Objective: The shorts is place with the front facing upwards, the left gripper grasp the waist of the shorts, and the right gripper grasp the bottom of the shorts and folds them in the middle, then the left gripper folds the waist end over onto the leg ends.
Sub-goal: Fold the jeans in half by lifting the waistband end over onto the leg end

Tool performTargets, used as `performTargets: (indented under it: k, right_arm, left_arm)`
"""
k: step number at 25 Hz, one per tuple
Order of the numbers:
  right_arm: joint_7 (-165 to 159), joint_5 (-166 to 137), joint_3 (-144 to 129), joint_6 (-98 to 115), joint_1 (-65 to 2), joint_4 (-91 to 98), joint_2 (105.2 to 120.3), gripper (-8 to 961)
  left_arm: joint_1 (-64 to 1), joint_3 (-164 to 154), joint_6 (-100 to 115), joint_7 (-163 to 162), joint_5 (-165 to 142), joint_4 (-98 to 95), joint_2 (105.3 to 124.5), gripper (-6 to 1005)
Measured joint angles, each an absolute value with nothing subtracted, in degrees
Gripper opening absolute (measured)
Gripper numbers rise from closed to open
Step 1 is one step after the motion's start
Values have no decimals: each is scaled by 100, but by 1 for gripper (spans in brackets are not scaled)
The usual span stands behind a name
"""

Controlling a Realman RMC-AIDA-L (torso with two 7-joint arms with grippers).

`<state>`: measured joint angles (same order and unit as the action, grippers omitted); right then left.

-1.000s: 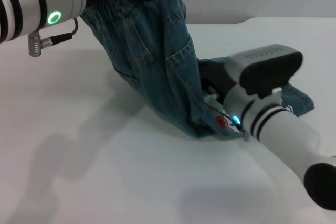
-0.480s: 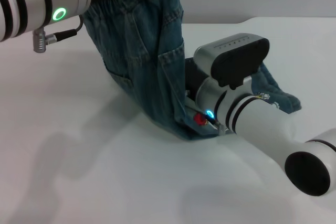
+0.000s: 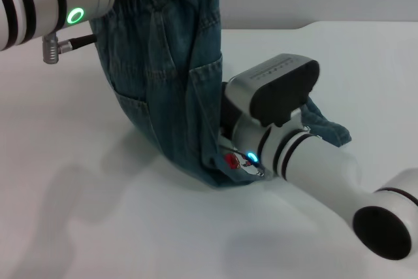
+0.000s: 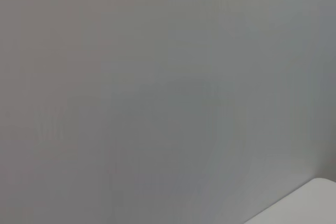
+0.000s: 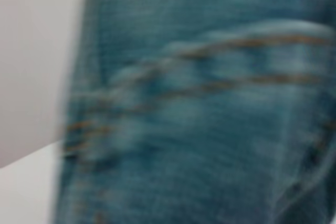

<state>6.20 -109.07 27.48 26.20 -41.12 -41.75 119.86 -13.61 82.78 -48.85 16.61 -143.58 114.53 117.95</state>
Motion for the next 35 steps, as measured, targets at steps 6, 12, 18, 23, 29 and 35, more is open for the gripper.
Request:
performTargets:
  k: [6, 12, 18, 23, 29, 35]
  right_arm:
    - [678, -10925, 3312, 2700, -3760, -3865, 11912, -1]
    - [742, -10934, 3708, 2766, -3655, -3467, 11899, -1]
    - [1175, -10935, 4321, 3139, -3205, -3356, 11860, -2]
    - [2618, -10935, 5238, 3928, -2230, -3893, 11859, -2]
    - [3375, -11222, 5552, 5188, -1042, -4727, 11854, -2]
    - [3421, -11499, 5615, 5571, -428, -5074, 11851, -2]
  left_arm:
    - [-1326, 8278, -4854, 1661, -14361, 11442, 11795, 66]
    - [-1307, 8178, -4815, 1661, -14362, 11380, 11795, 65]
    - [-1210, 7941, -4585, 1668, -14361, 11287, 11795, 72]
    - [-1083, 7430, -4222, 1697, -14361, 11173, 11795, 84]
    - [-987, 6856, -3696, 1731, -14361, 10850, 11795, 98]
    - [-947, 6245, -2940, 1743, -14214, 10409, 11789, 112]
